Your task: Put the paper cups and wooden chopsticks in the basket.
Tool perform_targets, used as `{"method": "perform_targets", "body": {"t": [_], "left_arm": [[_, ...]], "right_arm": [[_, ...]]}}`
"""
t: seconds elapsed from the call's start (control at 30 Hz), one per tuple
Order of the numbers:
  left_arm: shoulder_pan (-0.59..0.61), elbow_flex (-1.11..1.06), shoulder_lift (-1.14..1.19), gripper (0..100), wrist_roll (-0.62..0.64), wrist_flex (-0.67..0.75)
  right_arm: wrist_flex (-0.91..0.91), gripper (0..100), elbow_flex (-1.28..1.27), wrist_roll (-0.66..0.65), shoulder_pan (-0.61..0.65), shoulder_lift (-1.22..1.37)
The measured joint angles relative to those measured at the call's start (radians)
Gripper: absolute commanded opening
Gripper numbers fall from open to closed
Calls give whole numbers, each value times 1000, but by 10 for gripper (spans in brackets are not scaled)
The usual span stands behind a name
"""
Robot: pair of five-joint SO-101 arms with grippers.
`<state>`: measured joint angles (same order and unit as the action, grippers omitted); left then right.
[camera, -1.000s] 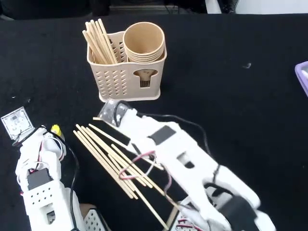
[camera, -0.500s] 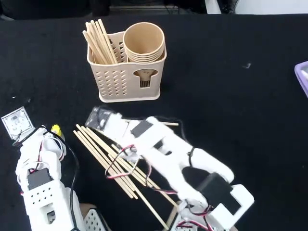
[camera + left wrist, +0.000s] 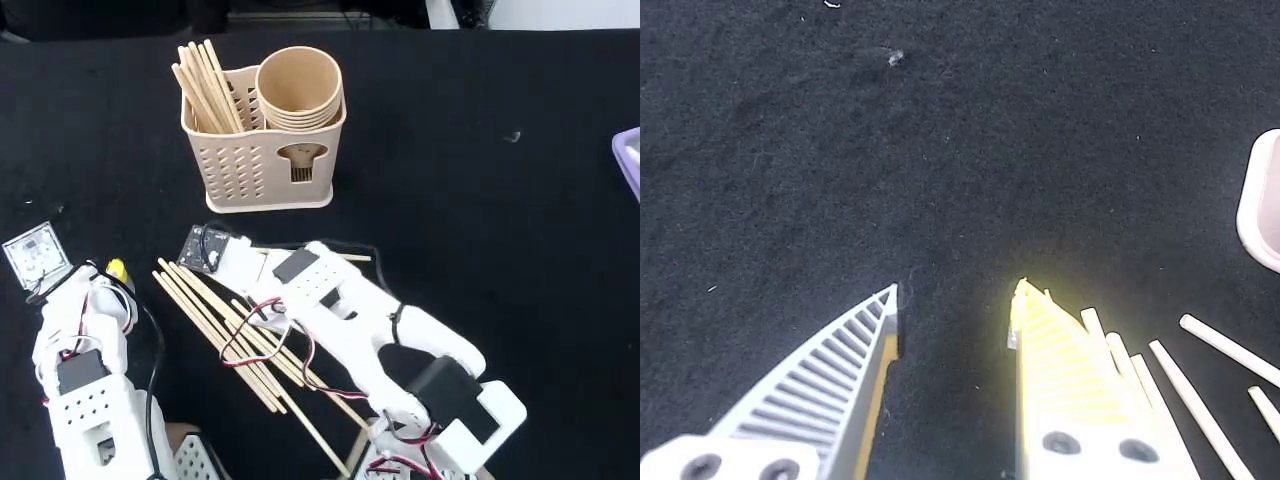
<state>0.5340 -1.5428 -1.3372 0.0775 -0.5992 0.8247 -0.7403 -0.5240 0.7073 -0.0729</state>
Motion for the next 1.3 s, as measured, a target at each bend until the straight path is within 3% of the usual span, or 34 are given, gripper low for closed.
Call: {"method": "perform_targets", "body": {"t": [0.37, 0.5, 0.83, 1.3], "left_arm": [[0, 0, 0, 187, 0, 0], [0, 0, 0, 187, 0, 0], [0, 0, 0, 187, 0, 0], [0, 0, 0, 187, 0, 0]], "right_arm": [[-6, 161, 12, -5, 3, 86], [-6, 5, 29, -5, 3, 95], [3, 10, 31, -3, 3, 81], [130, 11, 41, -3, -5, -514]]}}
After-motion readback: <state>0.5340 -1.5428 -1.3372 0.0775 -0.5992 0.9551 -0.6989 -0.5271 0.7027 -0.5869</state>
